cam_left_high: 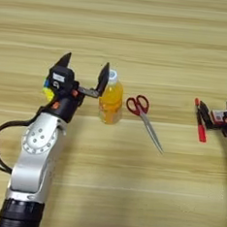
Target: Move the objects on the table
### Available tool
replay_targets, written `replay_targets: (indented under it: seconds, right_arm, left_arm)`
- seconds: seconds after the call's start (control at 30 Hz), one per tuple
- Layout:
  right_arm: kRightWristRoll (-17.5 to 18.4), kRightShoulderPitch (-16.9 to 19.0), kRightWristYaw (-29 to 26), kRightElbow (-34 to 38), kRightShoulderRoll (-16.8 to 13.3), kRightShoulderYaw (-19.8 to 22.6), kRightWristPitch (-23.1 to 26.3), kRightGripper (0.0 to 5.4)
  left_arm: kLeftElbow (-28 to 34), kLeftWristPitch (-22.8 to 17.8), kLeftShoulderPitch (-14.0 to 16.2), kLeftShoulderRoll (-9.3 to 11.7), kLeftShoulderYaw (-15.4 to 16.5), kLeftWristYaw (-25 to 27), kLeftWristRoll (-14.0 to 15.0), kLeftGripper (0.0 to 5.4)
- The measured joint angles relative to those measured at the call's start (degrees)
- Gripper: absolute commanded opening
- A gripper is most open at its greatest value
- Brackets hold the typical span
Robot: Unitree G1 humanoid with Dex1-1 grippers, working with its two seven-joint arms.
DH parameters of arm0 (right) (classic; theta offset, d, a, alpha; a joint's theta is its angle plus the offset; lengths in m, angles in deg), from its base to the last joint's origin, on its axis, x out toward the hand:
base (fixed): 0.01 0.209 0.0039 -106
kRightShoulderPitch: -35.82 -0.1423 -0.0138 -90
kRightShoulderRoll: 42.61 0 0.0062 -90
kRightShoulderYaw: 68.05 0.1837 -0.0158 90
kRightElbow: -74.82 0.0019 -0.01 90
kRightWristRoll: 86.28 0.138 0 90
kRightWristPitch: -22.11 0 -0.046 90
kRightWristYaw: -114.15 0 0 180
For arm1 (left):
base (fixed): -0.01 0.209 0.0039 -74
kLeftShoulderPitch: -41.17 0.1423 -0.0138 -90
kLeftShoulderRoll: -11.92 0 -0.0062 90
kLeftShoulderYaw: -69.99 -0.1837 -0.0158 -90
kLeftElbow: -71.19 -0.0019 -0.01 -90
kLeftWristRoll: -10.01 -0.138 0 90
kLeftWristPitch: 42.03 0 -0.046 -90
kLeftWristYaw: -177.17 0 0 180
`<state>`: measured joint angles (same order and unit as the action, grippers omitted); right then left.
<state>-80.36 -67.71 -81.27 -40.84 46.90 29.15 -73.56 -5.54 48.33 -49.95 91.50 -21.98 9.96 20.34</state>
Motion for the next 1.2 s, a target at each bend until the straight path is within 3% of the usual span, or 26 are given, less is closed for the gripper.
replay_targets:
  seconds: [0.33, 0.5, 0.73, 1.2]
  right_arm:
    - [0.0, 0.0, 0.0, 0.0, 0.1, -0.03, 0.0, 5.36]
    - [0.0, 0.0, -0.01, 0.0, 0.16, -0.05, 0.0, 5.36]
    - [0.0, 0.0, -0.04, -0.06, 0.45, -0.06, 0.0, 5.36]
    - [-0.04, 0.0, -0.01, -0.08, 0.75, -0.27, 0.0, 5.36]
  left_arm:
    - [2.08, -0.02, 0.87, 0.82, -3.76, 2.14, -1.78, 5.4]
    - [1.74, 0.0, 0.91, 0.84, -4.1, 2.19, -2.96, 5.4]
    - [-0.88, 0.44, 0.77, 0.8, -5.15, 1.9, -5.36, 5.4]
    - [-8.0, 2.46, -1.27, -0.04, -5.17, 2.11, -5.51, 5.4]
